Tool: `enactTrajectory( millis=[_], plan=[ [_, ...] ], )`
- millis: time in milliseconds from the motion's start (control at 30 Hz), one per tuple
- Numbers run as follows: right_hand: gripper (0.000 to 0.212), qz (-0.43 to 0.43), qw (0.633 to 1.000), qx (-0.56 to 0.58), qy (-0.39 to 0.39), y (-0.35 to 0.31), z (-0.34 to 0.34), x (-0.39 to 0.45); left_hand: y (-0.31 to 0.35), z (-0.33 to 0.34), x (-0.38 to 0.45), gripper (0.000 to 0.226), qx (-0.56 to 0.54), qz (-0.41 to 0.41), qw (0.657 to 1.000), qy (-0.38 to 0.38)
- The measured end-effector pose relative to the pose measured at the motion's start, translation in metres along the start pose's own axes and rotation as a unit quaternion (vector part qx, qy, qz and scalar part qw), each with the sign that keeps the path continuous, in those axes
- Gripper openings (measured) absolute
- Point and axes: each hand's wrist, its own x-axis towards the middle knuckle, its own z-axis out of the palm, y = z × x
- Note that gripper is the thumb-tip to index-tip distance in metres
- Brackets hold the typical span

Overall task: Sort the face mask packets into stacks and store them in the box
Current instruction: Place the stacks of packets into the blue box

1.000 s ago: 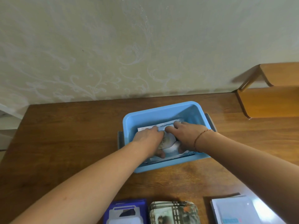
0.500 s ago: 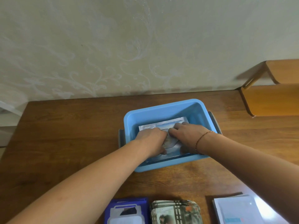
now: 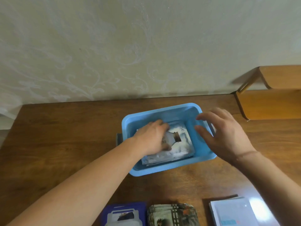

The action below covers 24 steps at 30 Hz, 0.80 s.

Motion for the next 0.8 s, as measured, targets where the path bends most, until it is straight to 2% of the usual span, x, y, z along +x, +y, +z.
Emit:
enactTrajectory(
  millis=[67, 133, 200, 267, 367, 467, 600, 800],
  plan=[
    [0.043, 0.070, 0.997, 0.037, 0.014, 0.014, 0.004, -0.022, 0.006, 0.009, 0.004, 0.079, 0.092, 0.091, 0.992, -0.003],
    [0.054, 0.114, 0.991, 0.063, 0.003, 0.022, 0.012, -0.039, 0.011, 0.016, 0.012, 0.082, 0.173, 0.197, 0.965, 0.012],
    [0.059, 0.107, 0.991, 0.077, -0.002, 0.024, 0.020, -0.049, 0.015, 0.019, 0.024, 0.089, 0.241, 0.263, 0.934, 0.000],
    [0.064, 0.093, 0.991, 0.098, -0.024, 0.023, 0.027, -0.053, 0.018, 0.020, 0.035, 0.094, 0.289, 0.293, 0.911, -0.015],
    [0.059, 0.097, 0.987, 0.114, -0.054, 0.019, 0.037, -0.052, 0.022, 0.024, 0.043, 0.091, 0.315, 0.311, 0.896, -0.020],
    [0.044, 0.108, 0.982, 0.151, -0.039, 0.015, 0.045, -0.052, 0.024, 0.028, 0.045, 0.082, 0.298, 0.292, 0.908, -0.036],
    [0.053, 0.114, 0.979, 0.164, -0.028, 0.014, 0.050, -0.051, 0.024, 0.032, 0.047, 0.077, 0.288, 0.281, 0.915, -0.036],
    [0.057, 0.126, 0.979, 0.157, -0.025, 0.012, 0.050, -0.050, 0.025, 0.036, 0.051, 0.083, 0.303, 0.265, 0.914, -0.056]
  ],
)
